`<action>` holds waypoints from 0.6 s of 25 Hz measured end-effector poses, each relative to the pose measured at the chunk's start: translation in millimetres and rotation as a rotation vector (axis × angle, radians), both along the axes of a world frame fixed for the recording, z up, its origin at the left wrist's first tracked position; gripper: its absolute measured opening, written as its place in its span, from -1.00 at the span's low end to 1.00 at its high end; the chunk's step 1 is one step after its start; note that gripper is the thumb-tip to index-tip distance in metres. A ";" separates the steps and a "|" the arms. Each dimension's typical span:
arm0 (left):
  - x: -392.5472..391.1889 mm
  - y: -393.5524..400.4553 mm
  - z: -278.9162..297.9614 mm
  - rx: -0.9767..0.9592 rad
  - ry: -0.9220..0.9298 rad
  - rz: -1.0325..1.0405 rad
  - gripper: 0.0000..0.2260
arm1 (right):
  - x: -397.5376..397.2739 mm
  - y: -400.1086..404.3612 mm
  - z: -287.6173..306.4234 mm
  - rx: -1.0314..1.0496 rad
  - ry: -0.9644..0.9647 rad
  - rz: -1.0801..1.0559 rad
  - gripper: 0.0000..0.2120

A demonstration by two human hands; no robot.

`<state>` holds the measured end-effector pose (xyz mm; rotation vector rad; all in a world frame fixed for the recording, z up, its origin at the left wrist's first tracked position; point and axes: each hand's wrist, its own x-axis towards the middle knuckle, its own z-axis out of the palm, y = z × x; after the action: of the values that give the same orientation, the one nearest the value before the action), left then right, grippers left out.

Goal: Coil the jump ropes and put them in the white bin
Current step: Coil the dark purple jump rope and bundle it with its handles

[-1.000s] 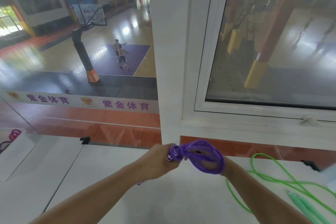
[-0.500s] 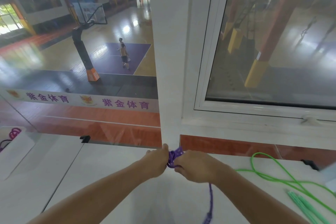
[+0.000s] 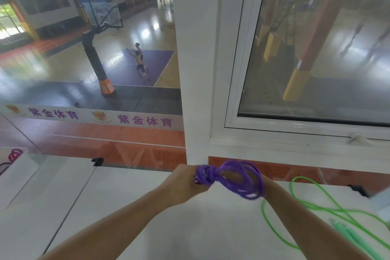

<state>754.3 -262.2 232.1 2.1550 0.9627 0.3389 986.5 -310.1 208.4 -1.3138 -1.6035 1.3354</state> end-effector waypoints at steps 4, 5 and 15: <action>4.9 30.7 -4.8 -0.115 -0.108 0.442 -0.76 | -22.3 -10.1 -15.4 -0.136 -0.116 -0.230 -0.79; 6.1 37.8 -7.1 -0.152 -0.108 0.487 -0.75 | -29.5 -11.8 -17.8 -0.167 -0.206 -0.203 -0.76; -10.3 16.4 -55.9 0.325 0.811 -0.156 -0.79 | -61.0 -21.7 48.4 0.263 -0.975 0.380 -0.76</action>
<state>744.0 -245.7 176.2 2.7063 1.2061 -0.5405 925.5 -331.8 256.8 -1.6521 -2.6749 0.6025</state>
